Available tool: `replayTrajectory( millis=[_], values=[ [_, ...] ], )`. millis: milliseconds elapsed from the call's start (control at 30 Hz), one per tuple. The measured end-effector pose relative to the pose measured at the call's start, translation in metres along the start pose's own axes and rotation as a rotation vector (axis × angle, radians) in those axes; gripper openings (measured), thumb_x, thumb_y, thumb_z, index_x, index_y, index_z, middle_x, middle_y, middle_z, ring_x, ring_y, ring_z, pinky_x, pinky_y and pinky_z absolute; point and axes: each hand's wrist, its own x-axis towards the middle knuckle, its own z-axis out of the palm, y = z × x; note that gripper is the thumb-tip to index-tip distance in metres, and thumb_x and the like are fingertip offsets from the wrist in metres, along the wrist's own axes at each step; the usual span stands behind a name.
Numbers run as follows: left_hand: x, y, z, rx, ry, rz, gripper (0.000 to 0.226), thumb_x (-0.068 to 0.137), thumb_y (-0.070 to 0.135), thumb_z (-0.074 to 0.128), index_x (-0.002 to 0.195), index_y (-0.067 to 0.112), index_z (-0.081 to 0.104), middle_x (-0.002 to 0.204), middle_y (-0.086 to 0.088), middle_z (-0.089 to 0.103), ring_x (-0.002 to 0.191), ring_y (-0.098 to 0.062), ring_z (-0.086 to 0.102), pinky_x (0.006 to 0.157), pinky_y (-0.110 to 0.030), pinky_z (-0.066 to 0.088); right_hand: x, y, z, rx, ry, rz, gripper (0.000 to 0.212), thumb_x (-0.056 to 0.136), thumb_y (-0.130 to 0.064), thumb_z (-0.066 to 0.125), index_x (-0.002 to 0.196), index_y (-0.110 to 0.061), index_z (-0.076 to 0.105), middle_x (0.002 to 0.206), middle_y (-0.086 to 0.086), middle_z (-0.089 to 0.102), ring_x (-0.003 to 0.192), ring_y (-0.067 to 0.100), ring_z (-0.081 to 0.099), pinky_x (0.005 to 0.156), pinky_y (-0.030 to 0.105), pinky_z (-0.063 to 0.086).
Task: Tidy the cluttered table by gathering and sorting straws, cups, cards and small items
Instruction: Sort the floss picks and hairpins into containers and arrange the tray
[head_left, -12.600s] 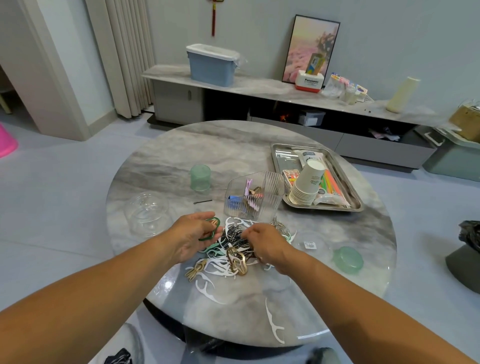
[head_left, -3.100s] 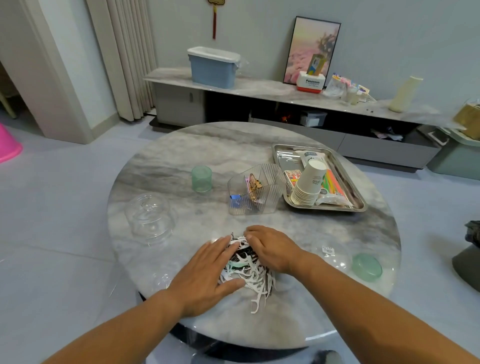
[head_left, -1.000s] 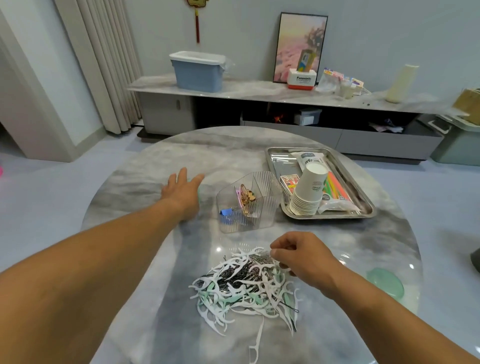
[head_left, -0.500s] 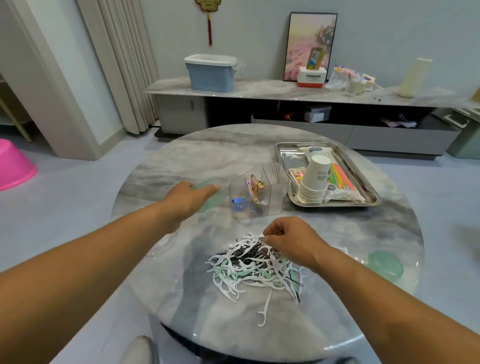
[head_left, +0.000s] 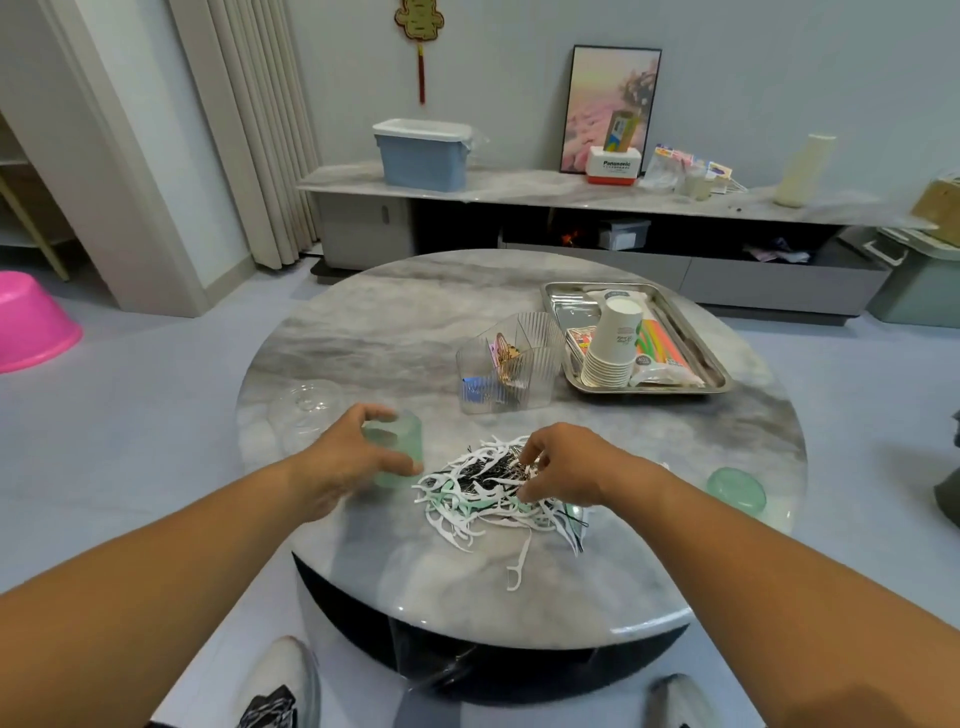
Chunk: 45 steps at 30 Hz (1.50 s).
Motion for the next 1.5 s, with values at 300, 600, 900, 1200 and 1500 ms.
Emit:
replayTrajectory(
  millis=[300, 600, 900, 1200, 1500],
  values=[
    [0.002, -0.032, -0.003, 0.584, -0.003, 0.156, 0.107, 0.061, 0.025, 0.098, 0.146, 0.031, 0.033, 0.146, -0.010, 0.042, 0.127, -0.025, 0.049, 0.099, -0.032, 0.046, 0.004, -0.015, 0.040, -0.334, 0.057, -0.258, 0.082, 0.070, -0.057, 0.083, 0.142, -0.038, 0.049, 0.134, -0.001, 0.049, 0.124, 0.022, 0.045, 0.100, 0.038, 0.045],
    [-0.010, 0.016, 0.029, 0.436, 0.082, 0.472, 0.052, 0.099, 0.037, 0.061, 0.148, 0.029, 0.044, 0.138, 0.004, 0.056, 0.121, -0.012, 0.054, 0.099, -0.030, 0.045, 0.022, -0.021, 0.046, -0.239, 0.033, -0.281, 0.045, 0.080, -0.030, 0.084, 0.123, -0.029, 0.070, 0.117, 0.001, 0.057, 0.103, 0.021, 0.061, 0.091, 0.035, 0.051],
    [0.001, 0.014, 0.058, 0.379, -0.015, 0.119, 0.046, 0.097, 0.001, 0.047, 0.138, 0.020, 0.053, 0.117, -0.008, 0.062, 0.098, -0.025, 0.068, 0.088, -0.046, 0.059, 0.029, -0.013, 0.048, -0.220, 0.148, -0.283, 0.011, 0.084, -0.029, 0.079, 0.091, -0.029, 0.070, 0.088, -0.009, 0.058, 0.084, 0.016, 0.059, 0.061, 0.027, 0.041],
    [0.010, 0.026, 0.067, 0.128, -0.072, -0.036, 0.057, 0.091, -0.016, 0.053, 0.143, 0.009, 0.050, 0.137, -0.019, 0.056, 0.127, -0.032, 0.056, 0.106, -0.042, 0.051, 0.022, 0.004, 0.012, 0.480, 0.255, -0.047, 0.007, 0.087, -0.015, 0.080, 0.086, -0.012, 0.073, 0.085, 0.008, 0.076, 0.075, 0.015, 0.067, 0.071, 0.029, 0.056],
    [0.008, 0.034, 0.096, -0.310, -0.212, -0.063, 0.034, 0.096, 0.004, 0.066, 0.130, 0.006, 0.061, 0.115, -0.016, 0.073, 0.107, -0.027, 0.071, 0.094, -0.038, 0.057, 0.013, 0.001, -0.010, 1.012, 0.066, 0.036, 0.016, 0.092, -0.010, 0.072, 0.105, -0.001, 0.074, 0.069, 0.003, 0.069, 0.058, 0.008, 0.061, 0.055, 0.018, 0.052]
  ],
)
